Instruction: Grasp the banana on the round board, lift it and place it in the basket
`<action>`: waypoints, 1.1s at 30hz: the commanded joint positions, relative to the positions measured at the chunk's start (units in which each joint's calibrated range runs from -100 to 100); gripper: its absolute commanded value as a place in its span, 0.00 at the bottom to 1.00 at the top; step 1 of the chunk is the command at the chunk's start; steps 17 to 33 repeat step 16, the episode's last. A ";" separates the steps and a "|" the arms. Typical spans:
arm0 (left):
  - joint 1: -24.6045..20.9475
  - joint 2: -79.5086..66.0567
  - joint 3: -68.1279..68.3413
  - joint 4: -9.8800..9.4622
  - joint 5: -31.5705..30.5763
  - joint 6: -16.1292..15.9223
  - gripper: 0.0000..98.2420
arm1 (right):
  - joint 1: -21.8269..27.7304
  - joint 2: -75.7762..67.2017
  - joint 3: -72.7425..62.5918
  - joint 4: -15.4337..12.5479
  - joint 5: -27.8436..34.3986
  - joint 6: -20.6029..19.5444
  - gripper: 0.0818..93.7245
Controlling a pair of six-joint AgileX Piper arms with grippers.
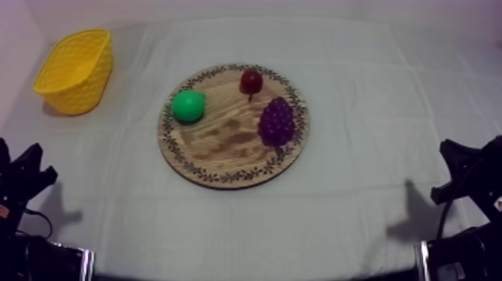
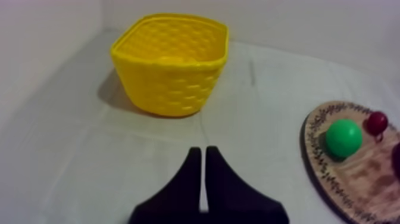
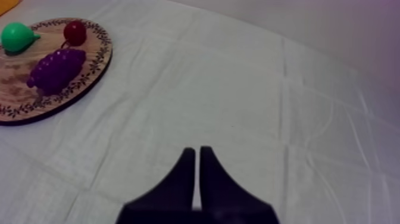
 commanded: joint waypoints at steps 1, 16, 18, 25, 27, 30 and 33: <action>0.02 -0.03 0.07 0.05 0.01 8.45 0.00 | -0.01 -0.03 0.02 0.00 -0.06 -0.03 0.00; 0.02 -0.03 0.10 0.06 -0.08 5.18 0.00 | -0.01 -0.03 0.02 0.00 -0.06 -0.03 0.00; 0.02 -0.03 0.10 0.06 -0.08 5.18 0.00 | -0.01 -0.03 0.02 0.00 -0.06 -0.03 0.00; 0.02 -0.03 0.10 0.06 -0.08 5.18 0.00 | -0.01 -0.03 0.02 0.00 -0.06 -0.03 0.00; 0.02 -0.03 0.10 0.06 -0.08 5.18 0.00 | -0.01 -0.03 0.02 0.00 -0.06 -0.03 0.00; 0.02 -0.03 0.10 0.06 -0.08 5.18 0.00 | -0.01 -0.03 0.02 0.00 -0.06 -0.03 0.00; 0.02 -0.03 0.10 0.06 -0.08 5.18 0.00 | -0.01 -0.03 0.02 0.00 -0.06 -0.03 0.00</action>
